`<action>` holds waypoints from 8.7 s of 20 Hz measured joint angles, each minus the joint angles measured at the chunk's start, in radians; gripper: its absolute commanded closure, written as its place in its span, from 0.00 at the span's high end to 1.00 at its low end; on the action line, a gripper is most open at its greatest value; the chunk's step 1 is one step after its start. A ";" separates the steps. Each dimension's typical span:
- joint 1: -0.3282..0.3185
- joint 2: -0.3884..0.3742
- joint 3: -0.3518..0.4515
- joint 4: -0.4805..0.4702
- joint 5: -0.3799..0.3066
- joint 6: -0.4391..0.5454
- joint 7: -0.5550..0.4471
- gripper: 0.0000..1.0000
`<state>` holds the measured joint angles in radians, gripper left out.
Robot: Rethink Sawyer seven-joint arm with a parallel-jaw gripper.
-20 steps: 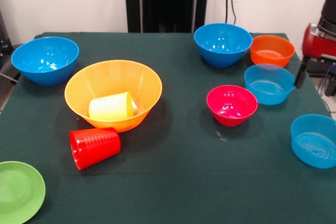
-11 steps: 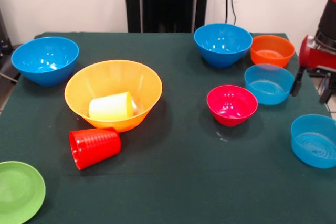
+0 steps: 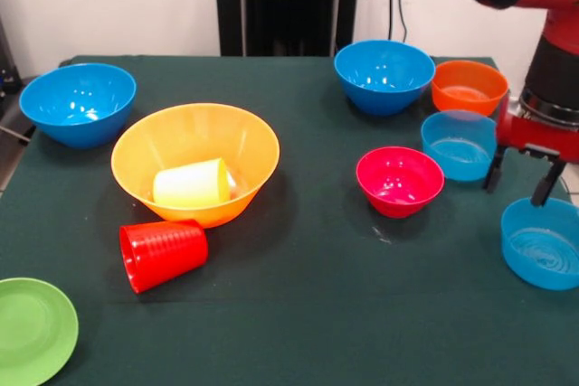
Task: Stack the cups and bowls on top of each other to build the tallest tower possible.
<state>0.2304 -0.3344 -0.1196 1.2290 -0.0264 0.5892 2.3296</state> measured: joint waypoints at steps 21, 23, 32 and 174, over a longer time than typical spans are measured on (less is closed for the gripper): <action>0.014 0.079 -0.054 -0.032 0.000 -0.029 0.000 1.00; 0.018 0.085 -0.063 -0.045 0.000 -0.029 0.000 1.00; 0.032 0.103 -0.085 -0.084 0.000 -0.029 0.000 1.00; -0.881 -0.709 0.647 0.625 -0.449 0.032 -0.184 0.00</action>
<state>-0.6502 -1.0433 0.5270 1.8539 -0.4752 0.6208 2.1457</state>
